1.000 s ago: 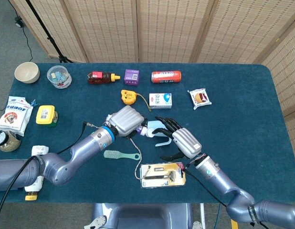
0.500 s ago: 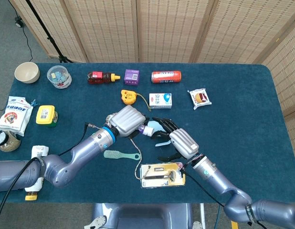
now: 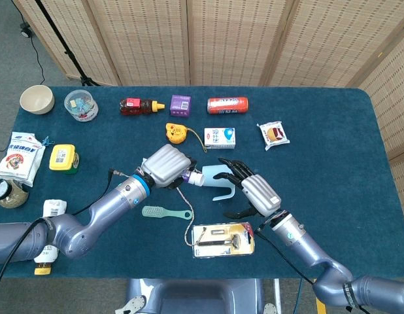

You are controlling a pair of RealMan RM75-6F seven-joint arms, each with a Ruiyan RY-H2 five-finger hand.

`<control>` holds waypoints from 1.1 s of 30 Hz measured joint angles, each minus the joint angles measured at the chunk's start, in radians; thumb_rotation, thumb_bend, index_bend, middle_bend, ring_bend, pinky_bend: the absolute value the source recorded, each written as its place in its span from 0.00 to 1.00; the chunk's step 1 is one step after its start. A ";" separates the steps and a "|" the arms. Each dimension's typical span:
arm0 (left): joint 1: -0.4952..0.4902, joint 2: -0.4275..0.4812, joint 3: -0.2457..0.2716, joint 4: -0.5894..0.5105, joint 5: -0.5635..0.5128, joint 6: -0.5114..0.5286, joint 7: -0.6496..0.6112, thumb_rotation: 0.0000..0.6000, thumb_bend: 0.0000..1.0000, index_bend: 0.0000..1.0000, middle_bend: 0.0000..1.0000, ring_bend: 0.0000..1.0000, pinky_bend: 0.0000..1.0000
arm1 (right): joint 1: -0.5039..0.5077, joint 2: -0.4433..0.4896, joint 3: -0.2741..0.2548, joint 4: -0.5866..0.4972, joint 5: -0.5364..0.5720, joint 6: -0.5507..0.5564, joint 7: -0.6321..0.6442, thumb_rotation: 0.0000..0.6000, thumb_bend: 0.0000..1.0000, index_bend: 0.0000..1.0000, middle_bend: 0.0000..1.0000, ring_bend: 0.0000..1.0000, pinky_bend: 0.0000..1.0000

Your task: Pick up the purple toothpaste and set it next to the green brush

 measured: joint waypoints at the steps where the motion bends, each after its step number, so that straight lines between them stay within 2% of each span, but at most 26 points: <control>1: 0.006 0.002 0.002 0.000 0.006 0.001 -0.002 1.00 1.00 0.61 0.46 0.51 0.57 | -0.003 0.005 0.000 -0.001 0.001 0.003 0.003 1.00 0.16 0.19 0.00 0.00 0.00; 11: 0.080 0.013 0.006 0.004 0.086 0.044 -0.025 1.00 1.00 0.61 0.46 0.51 0.57 | -0.033 0.027 0.002 -0.010 0.027 0.022 0.117 1.00 0.16 0.01 0.00 0.00 0.00; 21: 0.118 0.027 -0.023 0.005 0.106 0.052 -0.046 1.00 1.00 0.61 0.46 0.51 0.57 | -0.046 0.022 0.014 0.003 0.041 0.015 0.388 0.99 0.16 0.00 0.00 0.00 0.00; 24: 0.128 0.035 -0.030 0.004 0.107 0.047 -0.053 1.00 1.00 0.61 0.46 0.51 0.57 | -0.050 0.016 0.020 0.013 0.041 0.018 0.459 0.91 0.15 0.00 0.00 0.00 0.00; 27: 0.134 0.039 -0.034 0.005 0.110 0.040 -0.057 1.00 1.00 0.61 0.46 0.51 0.57 | -0.055 0.007 0.026 0.024 0.043 0.024 0.527 0.85 0.06 0.00 0.00 0.00 0.00; 29: 0.136 0.040 -0.036 0.006 0.112 0.037 -0.055 1.00 1.00 0.61 0.46 0.51 0.57 | -0.058 0.001 0.029 0.030 0.044 0.027 0.566 0.76 0.00 0.00 0.00 0.00 0.00; 33: 0.139 0.040 -0.045 0.009 0.110 0.035 -0.056 1.00 1.00 0.61 0.46 0.51 0.57 | -0.066 -0.013 0.033 0.044 0.041 0.038 0.653 0.60 0.00 0.00 0.00 0.00 0.00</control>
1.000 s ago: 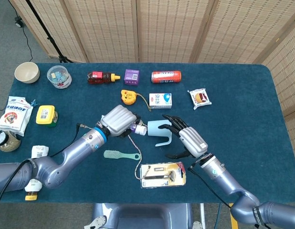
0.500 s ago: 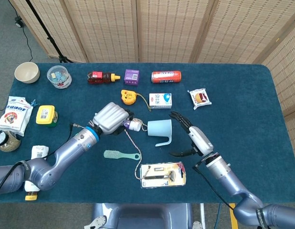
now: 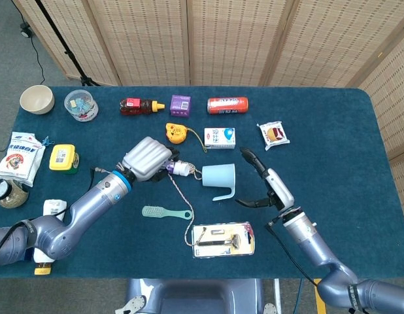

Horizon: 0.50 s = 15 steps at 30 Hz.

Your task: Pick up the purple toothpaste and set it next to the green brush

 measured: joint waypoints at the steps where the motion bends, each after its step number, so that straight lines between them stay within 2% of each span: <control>1: 0.000 -0.001 -0.002 0.002 -0.002 -0.002 0.000 1.00 1.00 0.61 0.46 0.51 0.57 | -0.002 -0.003 0.001 0.004 -0.001 0.003 0.021 0.58 0.00 0.00 0.00 0.00 0.00; 6: 0.002 -0.006 -0.008 0.005 -0.004 -0.005 0.008 1.00 1.00 0.61 0.46 0.51 0.57 | -0.017 -0.020 0.007 0.022 0.002 0.022 0.119 0.44 0.00 0.00 0.00 0.00 0.00; 15: -0.004 -0.027 -0.020 -0.004 -0.014 0.011 0.045 1.00 1.00 0.61 0.46 0.52 0.57 | -0.037 -0.022 0.024 -0.004 0.055 0.016 0.139 0.24 0.00 0.00 0.00 0.00 0.00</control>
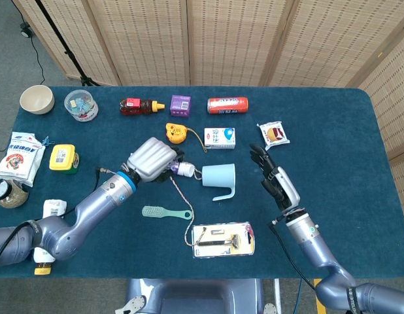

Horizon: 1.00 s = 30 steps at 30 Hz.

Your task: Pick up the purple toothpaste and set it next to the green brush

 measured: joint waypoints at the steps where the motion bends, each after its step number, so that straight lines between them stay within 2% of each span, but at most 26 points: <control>1: -0.001 -0.003 -0.001 -0.002 -0.001 0.003 0.006 1.00 1.00 0.61 0.46 0.52 0.57 | -0.001 -0.001 0.002 -0.003 0.006 -0.002 -0.006 0.22 0.00 0.00 0.00 0.00 0.00; 13: -0.020 -0.054 -0.011 -0.012 -0.036 0.045 0.088 1.00 1.00 0.61 0.47 0.52 0.58 | -0.010 -0.054 0.067 -0.015 0.083 -0.013 0.026 0.20 0.00 0.00 0.00 0.00 0.00; 21: -0.038 -0.086 -0.019 -0.016 -0.074 0.073 0.139 1.00 1.00 0.61 0.47 0.53 0.58 | -0.003 -0.115 0.125 -0.013 0.139 -0.010 -0.013 0.20 0.00 0.00 0.00 0.00 0.00; 30: -0.070 -0.131 -0.041 -0.029 -0.147 0.123 0.207 1.00 1.00 0.61 0.47 0.53 0.58 | 0.018 -0.170 0.157 0.005 0.154 -0.013 -0.093 0.20 0.00 0.00 0.00 0.00 0.00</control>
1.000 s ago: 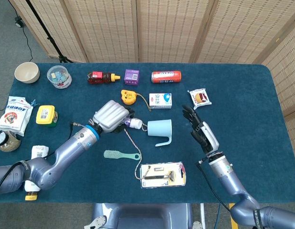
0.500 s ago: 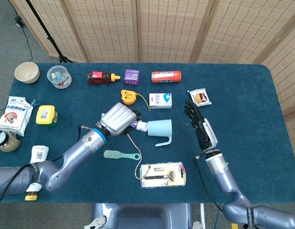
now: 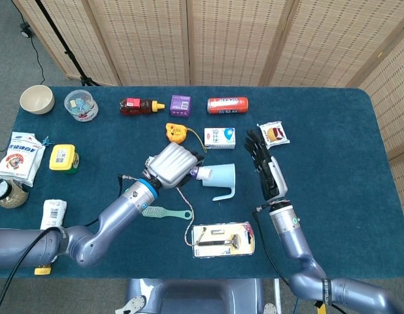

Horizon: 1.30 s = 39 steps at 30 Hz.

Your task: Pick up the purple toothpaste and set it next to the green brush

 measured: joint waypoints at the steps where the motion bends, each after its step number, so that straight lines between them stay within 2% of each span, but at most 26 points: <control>1: -0.003 -0.004 -0.002 -0.002 -0.007 0.005 0.007 1.00 1.00 0.61 0.47 0.53 0.58 | 0.000 -0.004 0.001 0.001 0.001 0.001 -0.010 0.20 0.00 0.00 0.00 0.00 0.00; 9: -0.034 -0.046 -0.022 -0.021 -0.081 0.064 0.073 1.00 1.00 0.61 0.47 0.53 0.58 | 0.003 -0.047 0.008 0.003 0.027 0.011 -0.124 0.20 0.00 0.00 0.00 0.00 0.00; 18: -0.062 -0.085 -0.034 -0.014 -0.152 0.092 0.120 1.00 1.00 0.61 0.47 0.53 0.58 | 0.014 -0.100 0.042 0.016 0.079 0.014 -0.230 0.20 0.00 0.00 0.00 0.00 0.00; 39: -0.079 -0.135 -0.052 0.016 -0.194 0.132 0.154 1.00 1.00 0.62 0.48 0.54 0.58 | 0.072 -0.241 0.123 0.088 0.130 0.019 -0.363 0.20 0.00 0.00 0.00 0.00 0.00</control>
